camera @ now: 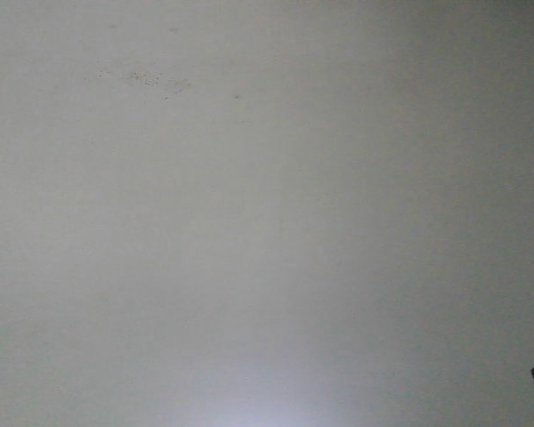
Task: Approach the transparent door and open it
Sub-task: 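Turn the base away from the white wall toward the door area, then drive the base toward the transparent sliding door on the wooden platform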
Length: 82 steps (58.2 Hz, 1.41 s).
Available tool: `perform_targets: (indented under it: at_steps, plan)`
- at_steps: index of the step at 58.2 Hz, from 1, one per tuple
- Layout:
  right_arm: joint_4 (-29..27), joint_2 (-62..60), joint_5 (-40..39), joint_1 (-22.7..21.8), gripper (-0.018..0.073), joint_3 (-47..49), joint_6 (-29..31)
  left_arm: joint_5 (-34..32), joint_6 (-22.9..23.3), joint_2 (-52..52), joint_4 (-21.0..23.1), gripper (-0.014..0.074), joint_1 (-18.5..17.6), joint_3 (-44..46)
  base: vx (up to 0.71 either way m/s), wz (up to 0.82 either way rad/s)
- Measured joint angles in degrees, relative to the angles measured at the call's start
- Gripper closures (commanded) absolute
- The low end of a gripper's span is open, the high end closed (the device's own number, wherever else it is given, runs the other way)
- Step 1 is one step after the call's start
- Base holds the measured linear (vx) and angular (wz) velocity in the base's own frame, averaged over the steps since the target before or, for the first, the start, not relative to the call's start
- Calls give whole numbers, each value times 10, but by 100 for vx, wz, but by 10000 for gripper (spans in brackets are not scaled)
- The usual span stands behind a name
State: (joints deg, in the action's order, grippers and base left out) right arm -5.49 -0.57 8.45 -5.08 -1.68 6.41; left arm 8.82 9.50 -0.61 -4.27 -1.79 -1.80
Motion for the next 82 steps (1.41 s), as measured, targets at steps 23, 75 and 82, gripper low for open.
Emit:
perform_targets:
  at_steps: [23,75,82]
  plan:
    - [0,0,0,0,562,0,0,0,0,0,0,594,0,0,22,21]
    - [0,0,0,0,562,0,0,0,0,0,0,594,0,0,43,34]
    - [0,0,0,0,562,0,0,0,0,0,0,594,0,0,51,45]
